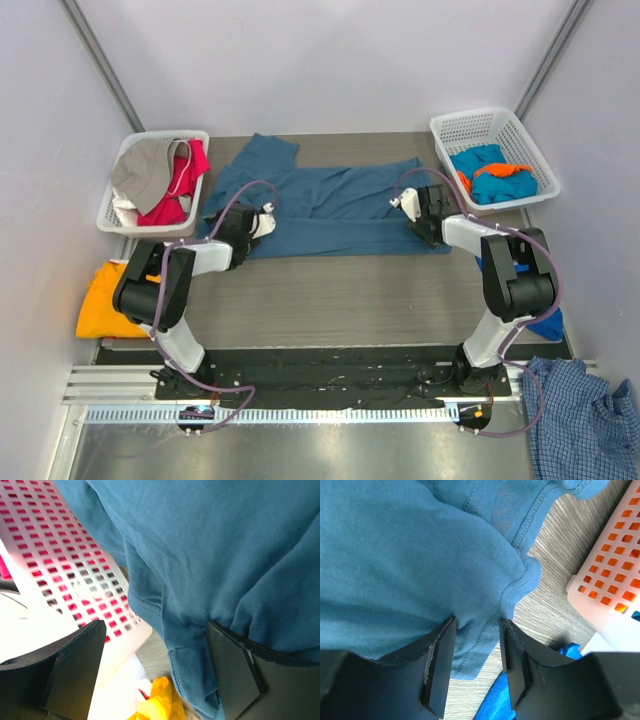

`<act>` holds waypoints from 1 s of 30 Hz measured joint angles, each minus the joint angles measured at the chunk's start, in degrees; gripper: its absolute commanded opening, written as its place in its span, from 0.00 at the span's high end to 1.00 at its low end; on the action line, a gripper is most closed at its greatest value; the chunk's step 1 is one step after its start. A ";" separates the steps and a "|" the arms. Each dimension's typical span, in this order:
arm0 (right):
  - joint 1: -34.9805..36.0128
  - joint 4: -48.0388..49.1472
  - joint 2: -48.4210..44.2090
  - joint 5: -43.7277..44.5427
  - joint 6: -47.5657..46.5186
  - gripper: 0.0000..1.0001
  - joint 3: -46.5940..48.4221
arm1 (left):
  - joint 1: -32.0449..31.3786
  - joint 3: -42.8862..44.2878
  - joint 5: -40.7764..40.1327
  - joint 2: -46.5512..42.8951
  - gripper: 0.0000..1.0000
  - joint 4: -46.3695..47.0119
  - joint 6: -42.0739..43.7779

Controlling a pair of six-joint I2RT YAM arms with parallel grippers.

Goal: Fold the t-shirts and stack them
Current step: Fold the flattened tshirt in 1/3 of the way

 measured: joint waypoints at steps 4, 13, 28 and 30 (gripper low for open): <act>-0.07 0.76 -1.31 0.20 -0.70 0.51 -1.81 | -0.02 -2.19 0.39 -2.62 0.13 -1.51 -0.24; -0.33 0.59 -2.78 0.50 -0.83 0.51 -3.56 | -1.16 -3.15 0.81 -5.44 0.13 -6.34 -3.08; -1.60 -0.74 -12.00 2.14 -5.20 0.51 -13.57 | -12.15 -7.48 -4.22 -10.45 0.13 -12.70 -8.37; -1.62 -1.55 -13.81 2.14 -5.75 0.51 -15.19 | -13.35 -8.55 -4.85 -11.52 0.13 -13.18 -9.20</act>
